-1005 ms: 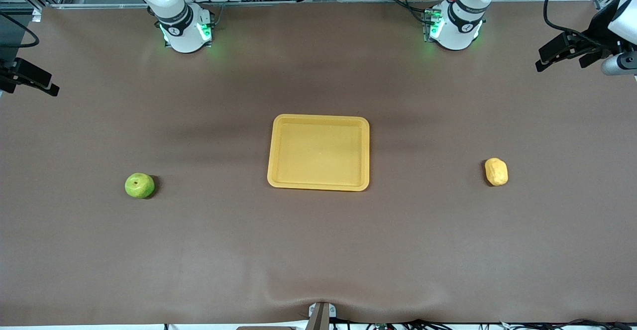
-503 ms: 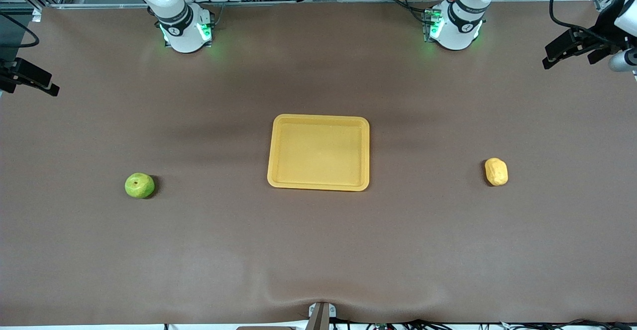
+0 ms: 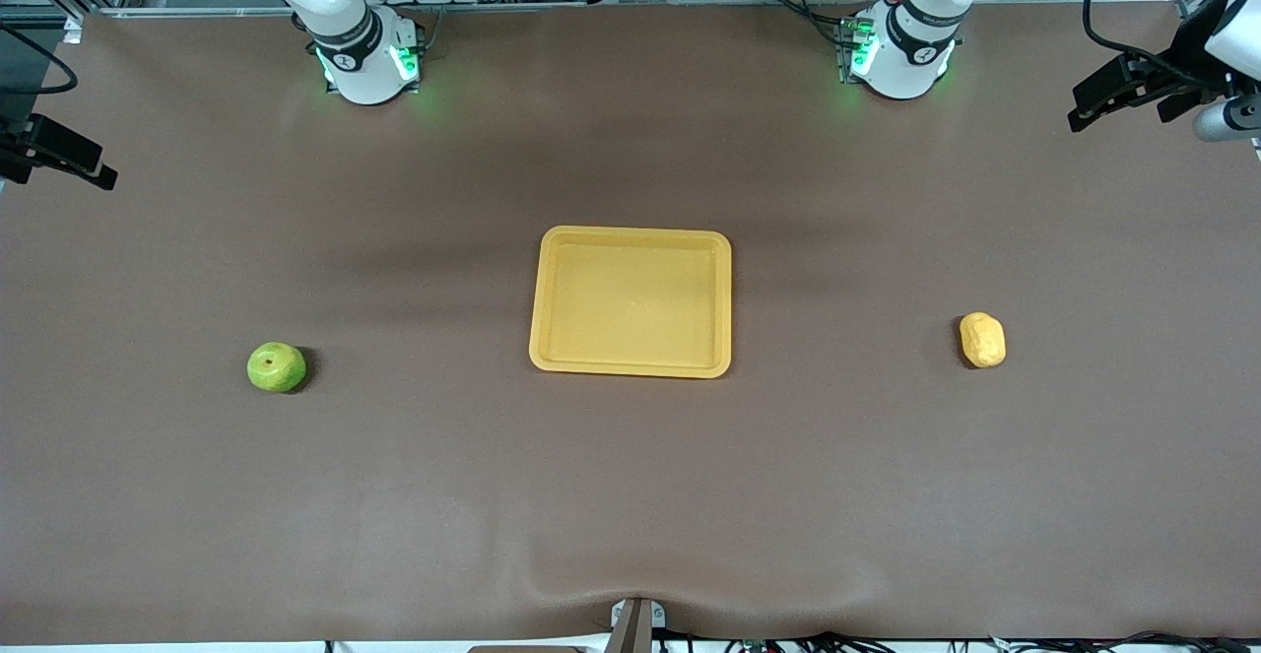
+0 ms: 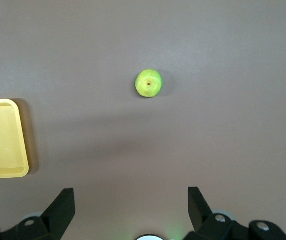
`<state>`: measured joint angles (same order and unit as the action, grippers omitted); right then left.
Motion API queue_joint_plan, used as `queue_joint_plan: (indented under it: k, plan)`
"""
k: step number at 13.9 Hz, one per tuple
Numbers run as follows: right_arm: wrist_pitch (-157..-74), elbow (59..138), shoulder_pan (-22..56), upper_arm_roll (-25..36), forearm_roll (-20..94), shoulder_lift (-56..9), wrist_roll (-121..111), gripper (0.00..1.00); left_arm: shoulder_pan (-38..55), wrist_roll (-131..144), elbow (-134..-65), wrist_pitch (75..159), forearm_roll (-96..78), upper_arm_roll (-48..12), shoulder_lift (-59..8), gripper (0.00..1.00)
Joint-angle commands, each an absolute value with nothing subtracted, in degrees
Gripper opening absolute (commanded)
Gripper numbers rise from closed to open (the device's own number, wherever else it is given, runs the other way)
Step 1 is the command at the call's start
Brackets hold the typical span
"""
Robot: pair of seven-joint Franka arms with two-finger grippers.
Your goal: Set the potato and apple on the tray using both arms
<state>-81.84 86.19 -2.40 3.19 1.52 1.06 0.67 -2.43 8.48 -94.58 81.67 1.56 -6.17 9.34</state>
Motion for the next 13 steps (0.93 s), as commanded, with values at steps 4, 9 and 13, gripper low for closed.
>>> queue_joint_plan:
  k: [4,9,13]
  plan:
    - [-81.4,86.1,-4.8,2.7,2.0,1.0,0.4,1.0,-2.5,8.2,-96.9,82.0,2.7,-6.4,9.3,1.0]
    - [-81.5,86.0,-5.1,2.7,2.0,0.9,0.4,1.0,-2.7,8.3,-104.6,89.4,2.7,-6.3,9.9,1.0]
    - [-81.7,86.1,-5.1,2.7,2.0,0.5,0.4,1.0,-3.6,9.0,-111.2,97.1,2.7,-6.3,9.9,1.0]
